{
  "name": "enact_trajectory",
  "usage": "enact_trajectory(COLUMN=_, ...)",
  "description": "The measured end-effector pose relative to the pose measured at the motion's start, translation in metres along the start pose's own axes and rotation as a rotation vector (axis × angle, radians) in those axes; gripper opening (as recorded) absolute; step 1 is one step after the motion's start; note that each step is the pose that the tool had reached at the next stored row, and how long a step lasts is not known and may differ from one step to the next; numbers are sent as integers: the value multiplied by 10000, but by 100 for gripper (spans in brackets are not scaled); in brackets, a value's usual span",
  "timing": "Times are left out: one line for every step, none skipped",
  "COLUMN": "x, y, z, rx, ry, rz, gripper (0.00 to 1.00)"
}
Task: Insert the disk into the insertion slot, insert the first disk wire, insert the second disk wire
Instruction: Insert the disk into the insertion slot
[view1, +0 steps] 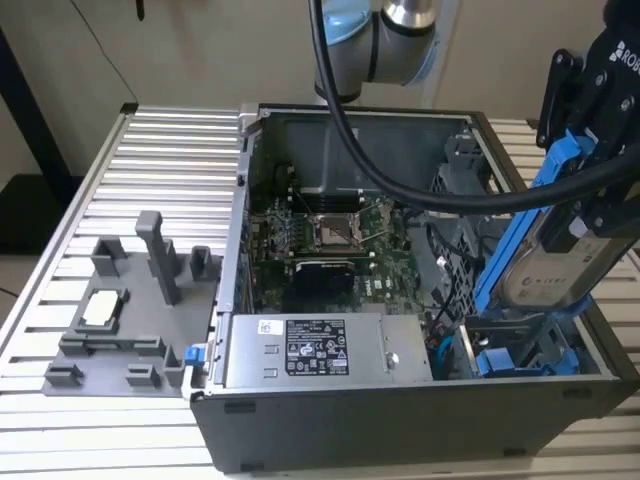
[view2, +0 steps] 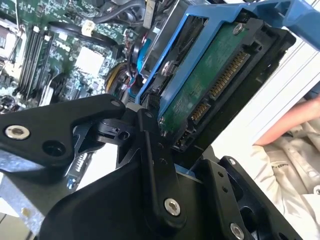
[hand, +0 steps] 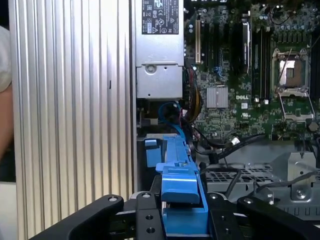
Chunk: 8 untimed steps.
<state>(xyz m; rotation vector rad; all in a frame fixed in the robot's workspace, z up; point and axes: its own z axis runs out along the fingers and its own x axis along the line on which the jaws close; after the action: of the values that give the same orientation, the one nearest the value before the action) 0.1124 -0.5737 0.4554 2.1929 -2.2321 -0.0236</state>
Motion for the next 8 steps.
enact_trajectory(x=0, y=-3, z=12, rx=0, ry=3, rz=0, gripper=33)
enact_trajectory(x=0, y=-7, z=27, rx=-1, ry=0, rz=0, gripper=33)
enact_trajectory(x=0, y=-11, z=42, rx=0, ry=0, rz=0, gripper=33)
enact_trajectory(x=0, y=-15, z=57, rx=0, ry=1, rz=0, gripper=33)
enact_trajectory(x=0, y=-18, z=74, rx=0, ry=-1, rz=0, gripper=33)
enact_trajectory(x=0, y=-20, z=92, rx=0, ry=-1, rz=1, gripper=33)
enact_trajectory(x=0, y=-22, z=110, rx=0, ry=2, rz=1, gripper=33)
enact_trajectory(x=0, y=-25, z=129, rx=0, ry=1, rz=0, gripper=33)
